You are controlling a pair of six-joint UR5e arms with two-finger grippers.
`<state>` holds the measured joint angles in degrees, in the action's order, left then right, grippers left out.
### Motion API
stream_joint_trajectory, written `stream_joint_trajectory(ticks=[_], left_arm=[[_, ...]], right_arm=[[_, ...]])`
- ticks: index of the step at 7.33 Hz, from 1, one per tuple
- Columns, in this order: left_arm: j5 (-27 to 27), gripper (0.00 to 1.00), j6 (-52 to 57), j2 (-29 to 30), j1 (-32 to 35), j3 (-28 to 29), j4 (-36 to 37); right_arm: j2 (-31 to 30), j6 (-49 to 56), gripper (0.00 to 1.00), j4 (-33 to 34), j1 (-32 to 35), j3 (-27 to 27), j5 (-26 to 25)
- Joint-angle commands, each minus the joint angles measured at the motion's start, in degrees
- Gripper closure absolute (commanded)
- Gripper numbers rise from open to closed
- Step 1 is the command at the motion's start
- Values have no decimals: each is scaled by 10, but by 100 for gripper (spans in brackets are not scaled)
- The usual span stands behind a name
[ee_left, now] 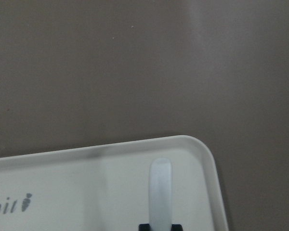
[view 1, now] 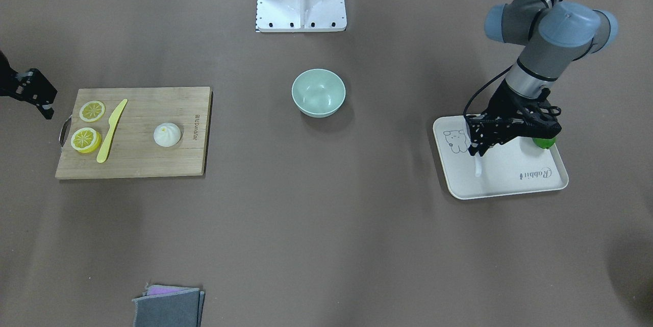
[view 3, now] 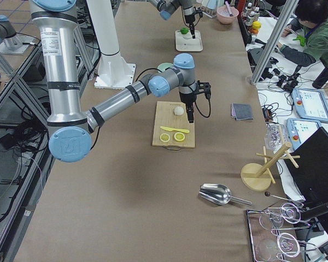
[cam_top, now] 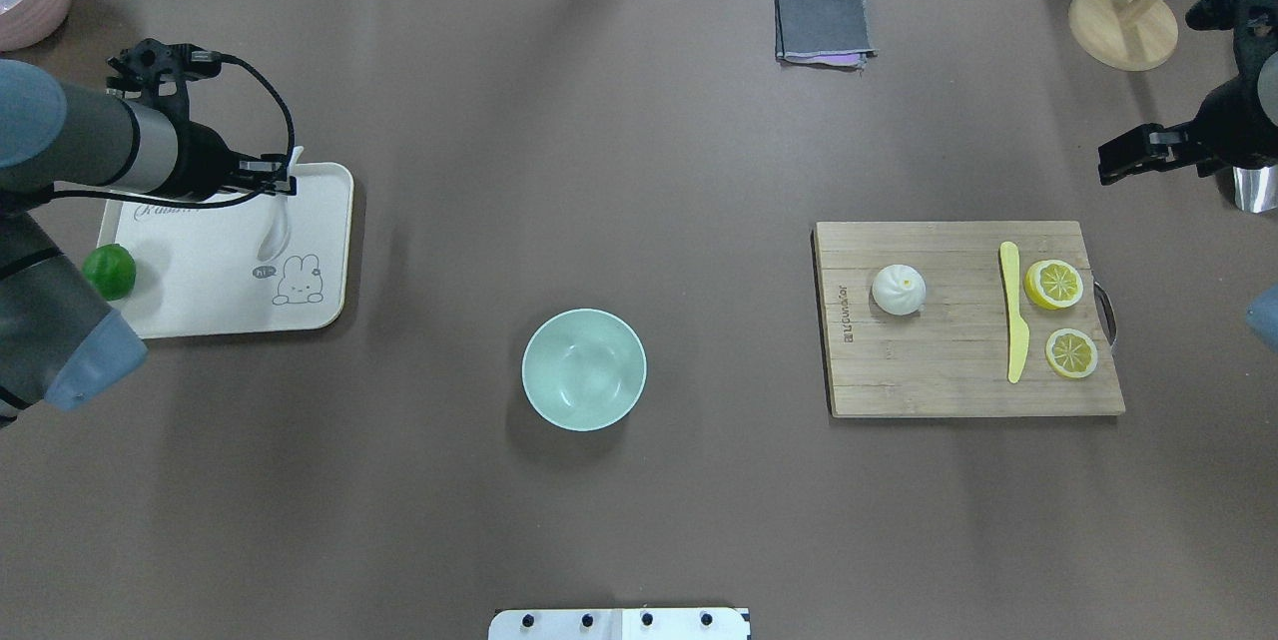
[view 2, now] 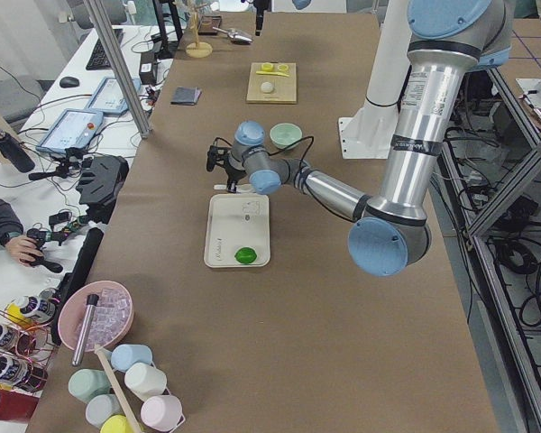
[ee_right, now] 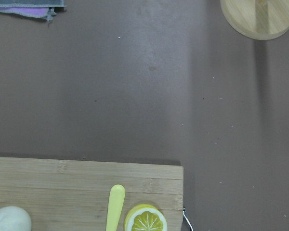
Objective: Put spoon and bun in bowl
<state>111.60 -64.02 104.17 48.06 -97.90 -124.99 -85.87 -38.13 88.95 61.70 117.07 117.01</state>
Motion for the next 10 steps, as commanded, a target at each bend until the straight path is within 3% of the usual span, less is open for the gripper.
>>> stream_joint_trajectory(ticks=[1,2,5,7,10], left_arm=[[-38,100,-106,50,-58,-14,4],[-73,100,-149,75,-90,-16,10],[-198,100,-250,166,-214,-61,168],[-282,100,-258,170,-295,-55,171],[-299,100,-256,170,-322,-59,171]], right_arm=[[6,-45,1,0,-10,10,-1],[17,-78,1,0,-27,12,-10],[40,-147,1,1,-80,12,-51],[41,-149,1,1,-89,15,-56],[40,-149,1,1,-91,19,-57]])
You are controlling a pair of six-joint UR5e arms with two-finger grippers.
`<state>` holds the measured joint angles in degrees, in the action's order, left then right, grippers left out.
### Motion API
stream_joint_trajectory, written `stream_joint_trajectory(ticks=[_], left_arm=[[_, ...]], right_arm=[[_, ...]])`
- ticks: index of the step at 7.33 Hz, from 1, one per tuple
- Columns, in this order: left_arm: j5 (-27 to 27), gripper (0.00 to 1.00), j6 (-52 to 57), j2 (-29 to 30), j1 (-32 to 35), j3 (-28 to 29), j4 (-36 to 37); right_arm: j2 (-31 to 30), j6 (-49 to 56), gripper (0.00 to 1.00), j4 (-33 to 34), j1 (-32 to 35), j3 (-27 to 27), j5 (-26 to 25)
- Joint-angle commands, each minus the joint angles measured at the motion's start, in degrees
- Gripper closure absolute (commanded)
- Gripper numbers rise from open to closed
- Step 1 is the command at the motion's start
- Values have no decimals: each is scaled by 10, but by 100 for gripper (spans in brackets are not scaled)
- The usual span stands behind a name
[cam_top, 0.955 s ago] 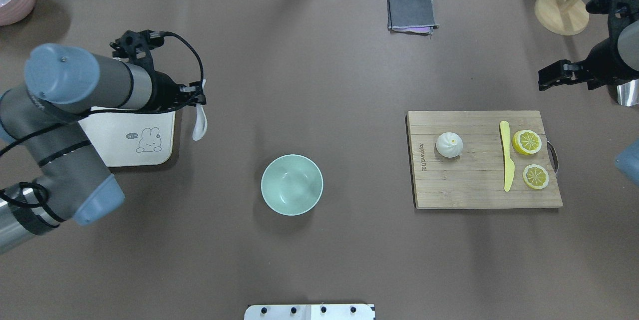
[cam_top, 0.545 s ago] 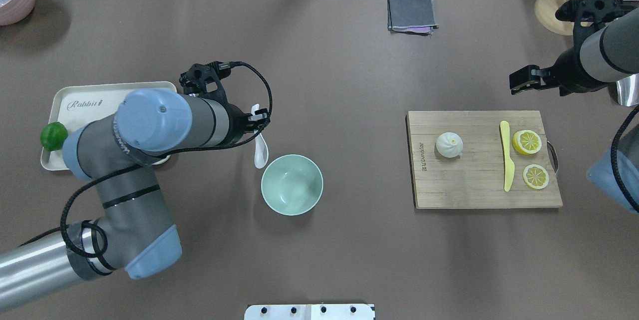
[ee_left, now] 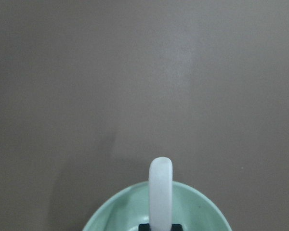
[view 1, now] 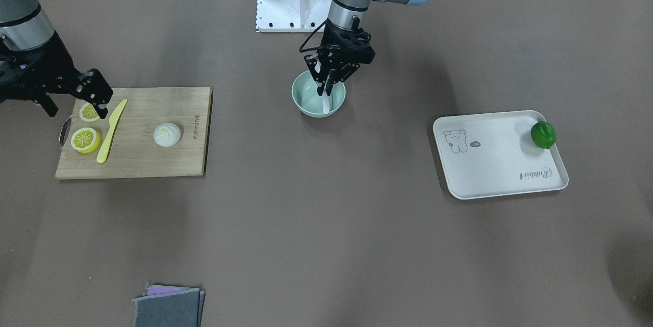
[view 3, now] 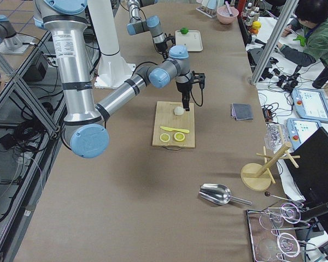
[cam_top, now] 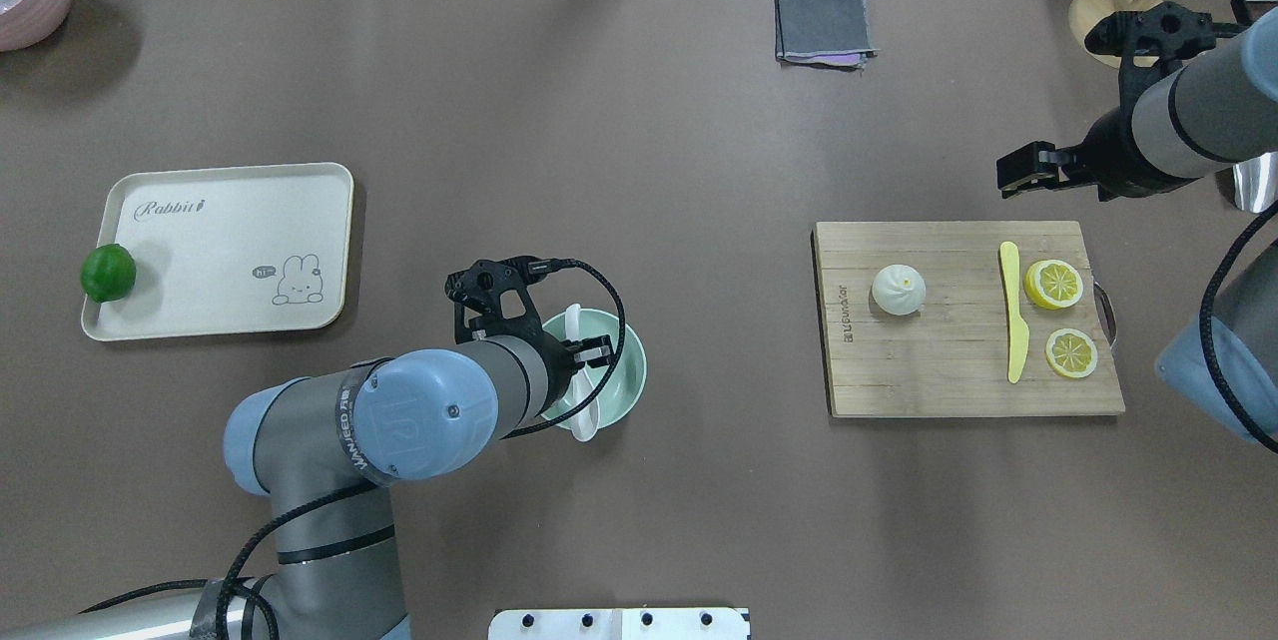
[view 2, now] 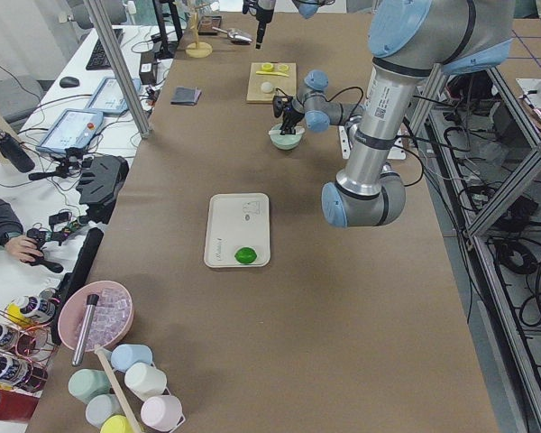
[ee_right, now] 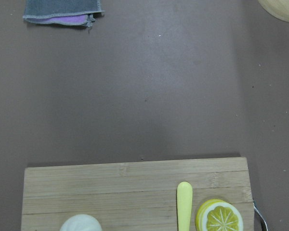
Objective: Put spoon and bun in bowl
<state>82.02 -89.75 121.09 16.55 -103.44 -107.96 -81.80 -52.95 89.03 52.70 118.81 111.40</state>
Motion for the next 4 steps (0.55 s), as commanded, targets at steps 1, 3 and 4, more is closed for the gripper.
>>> stream_joint_trajectory(ticks=[1,3,4], left_arm=[[0,100,9,0,-6,-7,0],[1,76,38,0,1,-7,0],[1,63,41,0,9,-5,0]], right_arm=[[0,0,1,0,-1,2,0],[0,0,1,0,-1,0,0],[0,0,1,0,-1,1,0]])
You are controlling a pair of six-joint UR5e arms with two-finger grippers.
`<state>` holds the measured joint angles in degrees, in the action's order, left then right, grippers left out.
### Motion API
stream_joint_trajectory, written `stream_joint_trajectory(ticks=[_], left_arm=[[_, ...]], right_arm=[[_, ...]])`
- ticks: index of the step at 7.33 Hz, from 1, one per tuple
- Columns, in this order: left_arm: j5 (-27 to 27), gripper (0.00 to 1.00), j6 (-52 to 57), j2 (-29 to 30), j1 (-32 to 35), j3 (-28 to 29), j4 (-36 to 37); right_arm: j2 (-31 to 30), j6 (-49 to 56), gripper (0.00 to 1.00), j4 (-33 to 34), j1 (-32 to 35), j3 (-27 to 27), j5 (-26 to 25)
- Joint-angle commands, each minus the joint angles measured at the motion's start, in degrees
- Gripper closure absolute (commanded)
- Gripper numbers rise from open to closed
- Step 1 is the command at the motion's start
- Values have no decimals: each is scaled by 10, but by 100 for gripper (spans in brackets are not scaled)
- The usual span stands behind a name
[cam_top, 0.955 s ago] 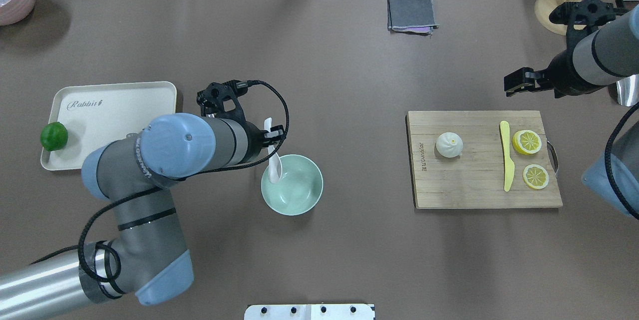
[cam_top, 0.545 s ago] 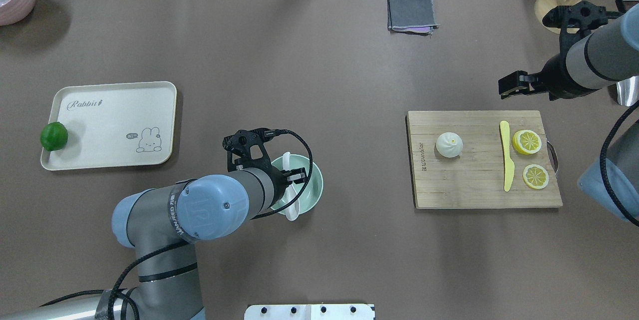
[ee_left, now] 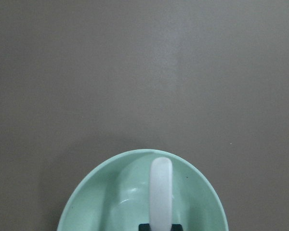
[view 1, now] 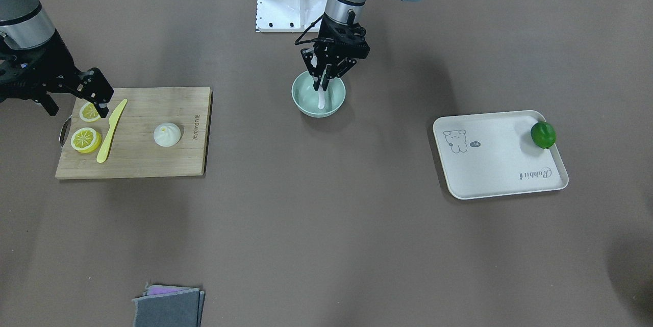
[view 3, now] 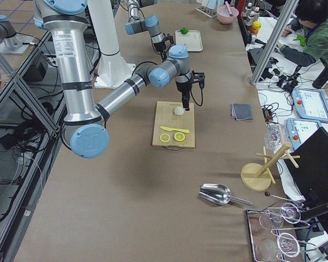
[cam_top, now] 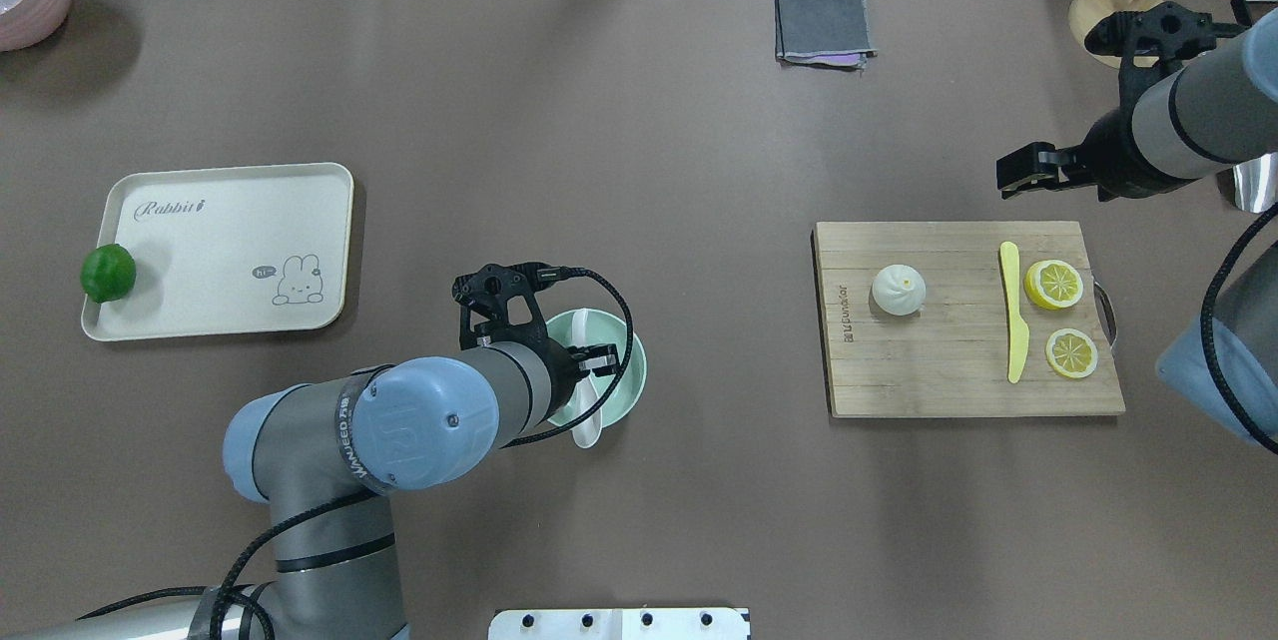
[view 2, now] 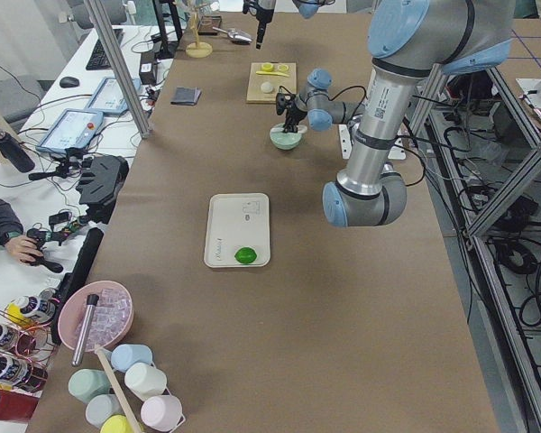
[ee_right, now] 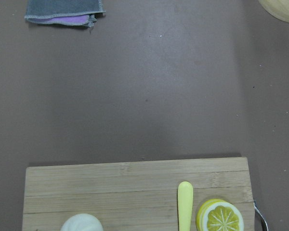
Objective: Put spoon and bun in bowl
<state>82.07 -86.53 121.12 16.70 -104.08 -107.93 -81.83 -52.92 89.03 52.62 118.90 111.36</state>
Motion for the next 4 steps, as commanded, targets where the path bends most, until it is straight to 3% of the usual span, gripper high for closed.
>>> stream_joint_trajectory(ticks=[1,2,3,4], left_arm=[[1,60,8,0,12,1,0],[0,44,9,0,16,1,0],[0,16,31,1,18,1,0],[2,4,37,0,33,-2,0]], right_arm=[[0,0,1,0,-1,0,0],[1,0,1,0,-1,0,0],[1,0,1,0,-1,0,0],[3,-1,1,0,-3,0,0]])
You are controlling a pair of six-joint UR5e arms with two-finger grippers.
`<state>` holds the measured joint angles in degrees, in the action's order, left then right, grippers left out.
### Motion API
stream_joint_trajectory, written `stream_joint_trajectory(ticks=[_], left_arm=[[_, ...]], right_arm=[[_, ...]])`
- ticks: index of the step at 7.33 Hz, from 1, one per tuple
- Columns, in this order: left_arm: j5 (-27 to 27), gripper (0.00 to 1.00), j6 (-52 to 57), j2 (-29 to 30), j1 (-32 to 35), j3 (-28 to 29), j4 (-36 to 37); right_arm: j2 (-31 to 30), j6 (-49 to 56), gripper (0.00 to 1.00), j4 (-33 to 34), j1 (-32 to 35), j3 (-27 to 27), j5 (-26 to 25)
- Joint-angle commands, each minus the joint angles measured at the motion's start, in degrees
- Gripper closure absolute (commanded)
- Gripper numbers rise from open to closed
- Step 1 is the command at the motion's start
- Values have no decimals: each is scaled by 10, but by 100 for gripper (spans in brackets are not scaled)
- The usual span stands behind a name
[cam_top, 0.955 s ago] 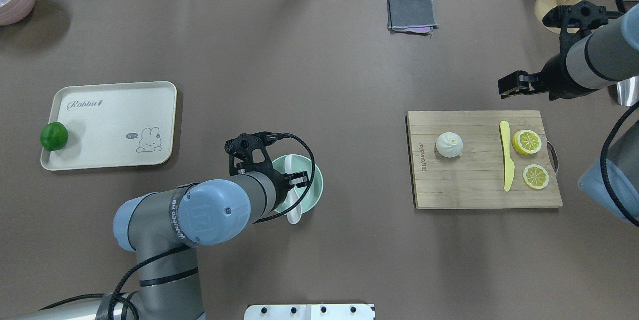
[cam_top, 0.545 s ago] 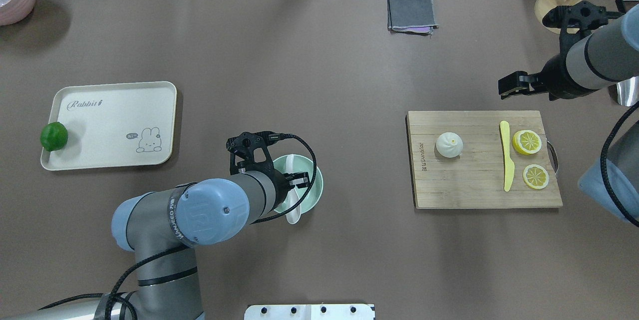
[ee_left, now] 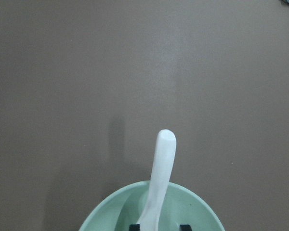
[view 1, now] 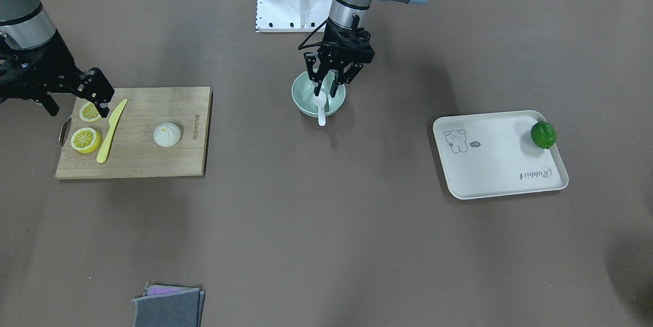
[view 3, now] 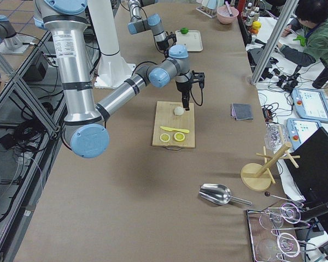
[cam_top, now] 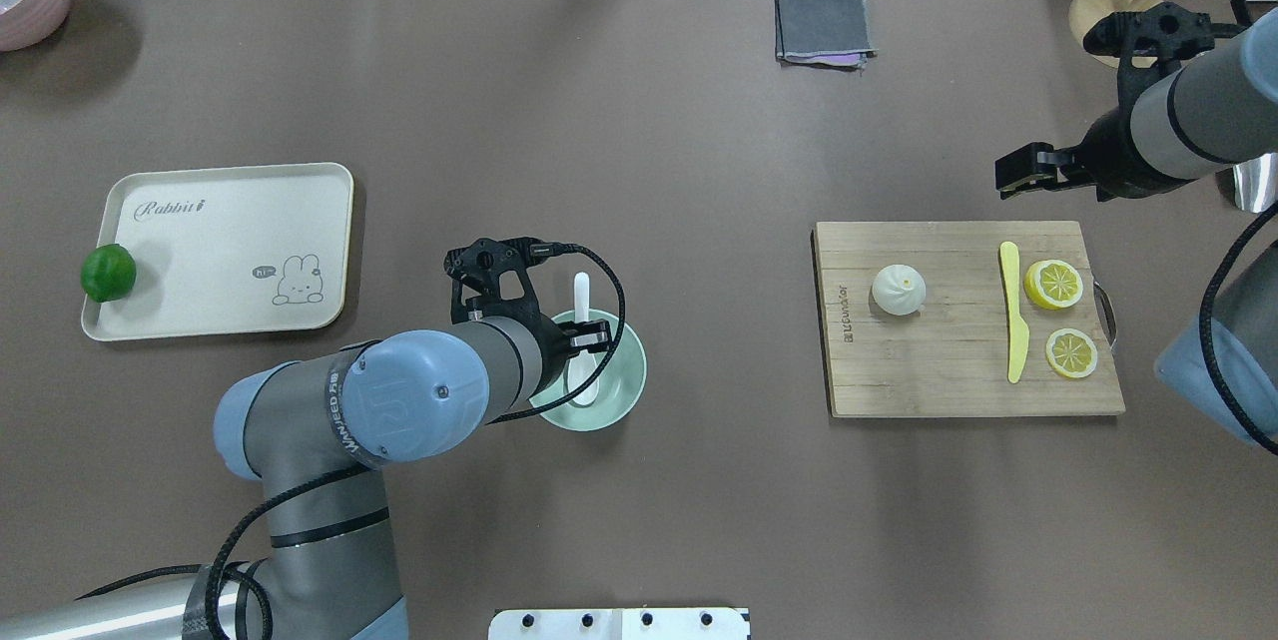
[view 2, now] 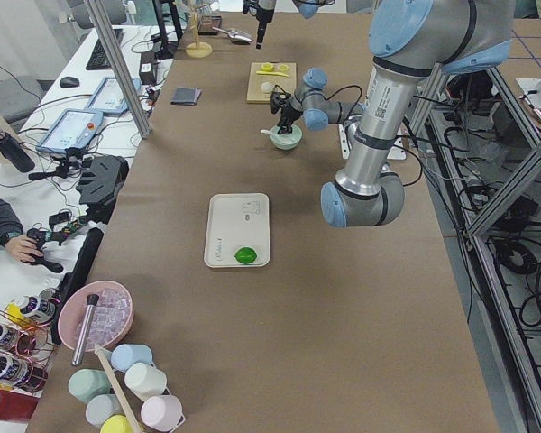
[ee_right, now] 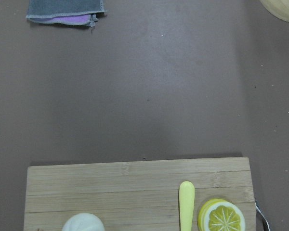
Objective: Put spoon and bun in bowl
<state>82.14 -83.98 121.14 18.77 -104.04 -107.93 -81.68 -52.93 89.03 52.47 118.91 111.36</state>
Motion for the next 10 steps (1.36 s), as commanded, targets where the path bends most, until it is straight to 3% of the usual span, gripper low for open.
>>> stream_joint_trajectory(ticks=[1,3,5,7,10], left_arm=[[49,4,45,-6,51,-4,0],[197,3,169,-68,171,-11,0],[300,3,363,-166,292,-23,-5],[309,3,433,-196,330,-20,-8],[309,3,432,-196,331,-20,-8]], right_arm=[[18,-21,1,0,-15,-2,-3],[41,-90,1,4,-71,-9,-48],[69,-107,1,4,-118,-38,-90],[80,-105,1,0,-144,-81,-122],[80,-109,5,-36,-163,-132,-153]])
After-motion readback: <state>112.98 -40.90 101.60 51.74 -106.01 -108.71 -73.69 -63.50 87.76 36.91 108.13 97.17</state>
